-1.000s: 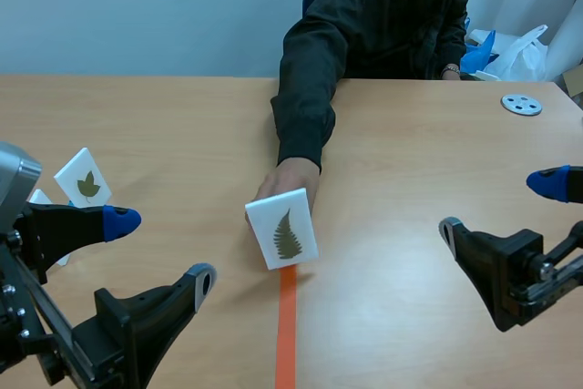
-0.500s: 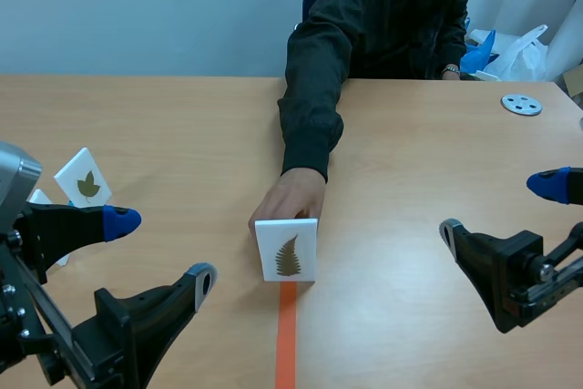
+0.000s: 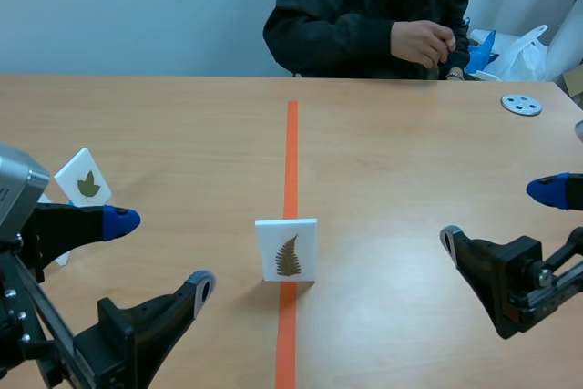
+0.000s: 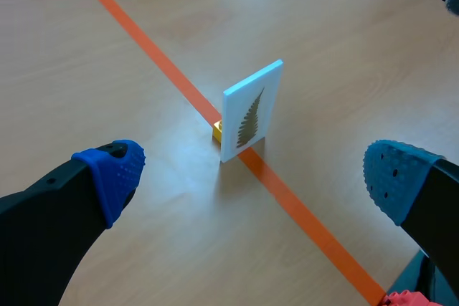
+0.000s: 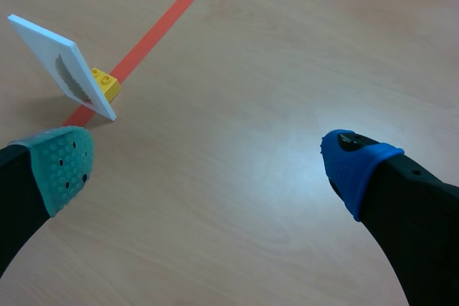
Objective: Sort the leaf by its shape. The table is split by an orange tape line. A compound leaf with several leaflets goes to the left side, a simple leaf with one blade goes to the right side. Return to the home posture when a red brick is placed on the table.
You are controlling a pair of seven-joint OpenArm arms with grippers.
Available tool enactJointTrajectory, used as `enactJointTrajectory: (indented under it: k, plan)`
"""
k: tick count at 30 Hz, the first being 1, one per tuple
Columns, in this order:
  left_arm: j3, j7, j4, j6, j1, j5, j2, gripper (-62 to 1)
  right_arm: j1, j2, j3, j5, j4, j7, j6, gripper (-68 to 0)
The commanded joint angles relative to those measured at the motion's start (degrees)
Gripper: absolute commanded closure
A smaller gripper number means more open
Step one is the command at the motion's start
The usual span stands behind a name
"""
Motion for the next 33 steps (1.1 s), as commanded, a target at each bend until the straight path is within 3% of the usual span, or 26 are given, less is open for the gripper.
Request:
enactJointTrajectory:
  k: [1,8,13,23,27,33]
  plan:
    - [-0.26,-1.88,0.2,-0.5,-0.02,0.55,-0.15,-62.3,1.6,0.59,0.0,0.44,0.26,0.13,0.74,-67.9]
    - [-0.26,-4.87,0.2,-0.52,-0.17,4.79,-0.15,-62.3,5.95,0.59,-1.88,0.44,-2.89,-0.48,6.62,-67.9]
    - [-0.26,-5.07,0.2,-0.5,-0.17,5.18,-0.13,-62.3,10.38,0.74,-6.14,0.48,-8.39,-1.46,10.88,-67.9]
    - [-0.26,-5.09,0.2,-0.48,-0.17,5.18,0.0,-62.3,20.87,1.51,-15.78,0.0,-17.31,1.84,13.75,-67.9]
    - [-0.26,-5.09,0.2,-0.46,-0.17,5.18,0.0,-62.3,23.98,1.2,-19.63,-2.93,-19.8,2.89,13.73,-67.9]
    - [-0.26,-5.6,0.2,-0.44,-0.17,5.18,0.02,-62.3,27.85,1.03,-26.84,-8.44,-24.04,8.92,13.73,-67.9]
